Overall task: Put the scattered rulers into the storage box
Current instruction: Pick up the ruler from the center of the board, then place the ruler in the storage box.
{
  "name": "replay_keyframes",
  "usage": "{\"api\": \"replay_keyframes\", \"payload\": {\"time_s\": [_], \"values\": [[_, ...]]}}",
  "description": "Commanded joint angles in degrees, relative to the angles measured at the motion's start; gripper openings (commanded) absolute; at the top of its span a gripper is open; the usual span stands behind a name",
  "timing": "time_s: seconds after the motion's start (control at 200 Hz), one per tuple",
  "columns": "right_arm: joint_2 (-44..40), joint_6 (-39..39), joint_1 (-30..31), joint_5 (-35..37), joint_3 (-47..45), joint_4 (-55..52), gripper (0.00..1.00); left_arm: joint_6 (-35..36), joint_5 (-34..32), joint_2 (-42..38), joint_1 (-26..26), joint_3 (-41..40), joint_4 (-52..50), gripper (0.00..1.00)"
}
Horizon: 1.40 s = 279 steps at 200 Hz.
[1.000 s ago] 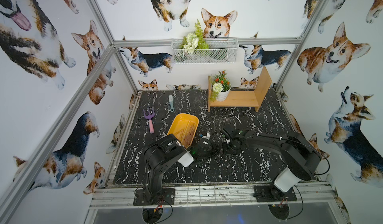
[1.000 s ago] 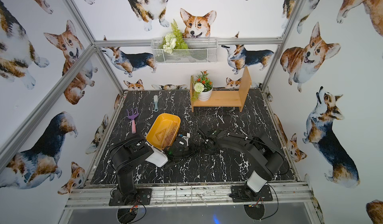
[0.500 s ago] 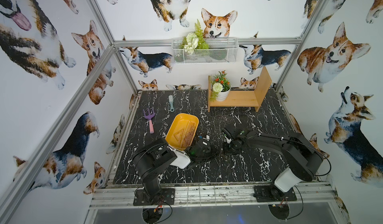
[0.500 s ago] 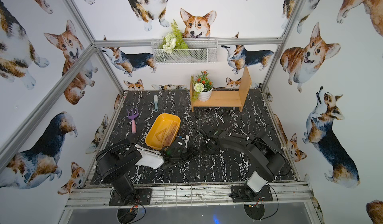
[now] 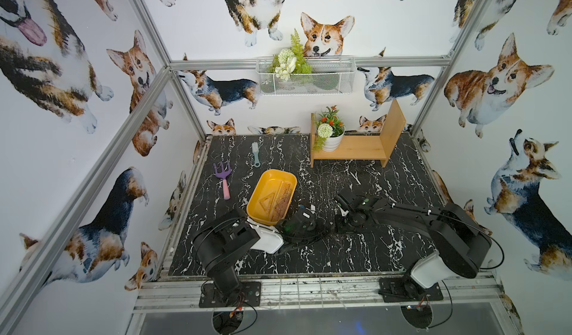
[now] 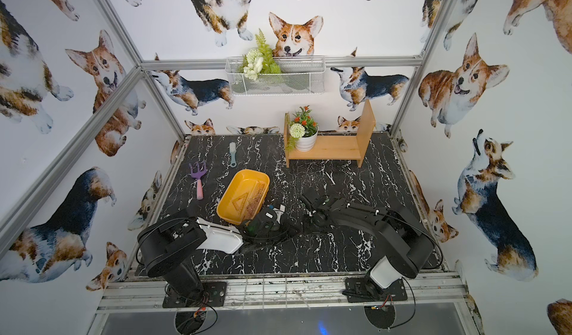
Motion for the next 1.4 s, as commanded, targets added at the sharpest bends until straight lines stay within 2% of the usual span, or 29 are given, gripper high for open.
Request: {"api": "replay_keyframes", "payload": {"time_s": [0.0, 0.28, 0.4, 0.515, 0.716, 0.881, 1.051, 1.106, 1.231, 1.391], "values": [[-3.17, -0.20, -0.60, 3.45, 1.38, -5.05, 0.44, 2.65, 0.89, -3.07, 0.49, 0.80, -3.55, 0.00], [-7.95, -0.68, -1.62, 4.79, 3.37, -8.25, 0.48, 5.81, -0.36, -10.34, 3.05, 1.75, -11.61, 0.00], [-8.95, -0.86, -1.86, 4.68, 4.94, -8.81, 0.48, 8.20, -0.45, -15.78, 6.37, 2.08, -17.87, 0.00], [-8.22, -0.92, -1.85, 2.86, 6.86, -8.12, 0.48, 12.70, -0.30, -23.25, 12.42, 3.56, -28.05, 0.00], [-3.63, -1.53, -1.75, -2.27, 12.96, -4.39, 0.48, 24.23, 3.22, -32.58, 27.27, 9.62, -47.58, 0.00], [2.72, -2.99, -0.08, -3.02, 20.53, -4.25, 0.48, 33.22, 7.15, -31.67, 37.57, 14.35, -57.11, 0.00], [8.51, -3.83, 2.53, -2.81, 26.58, -5.05, 0.48, 40.71, 0.89, -28.37, 40.17, 17.59, -64.14, 0.00], [9.38, -3.83, 3.08, -2.76, 27.20, -5.05, 0.48, 41.68, -0.41, -27.56, 40.18, 18.69, -65.82, 0.21], [10.58, -4.00, 3.60, -3.24, 27.64, -4.39, 0.48, 41.83, -1.39, -28.53, 40.18, 18.98, -66.26, 0.46], [11.86, -4.42, 4.34, -3.50, 29.46, -3.90, 0.48, 42.26, -2.04, -28.48, 40.18, 19.19, -66.69, 0.49]]}}
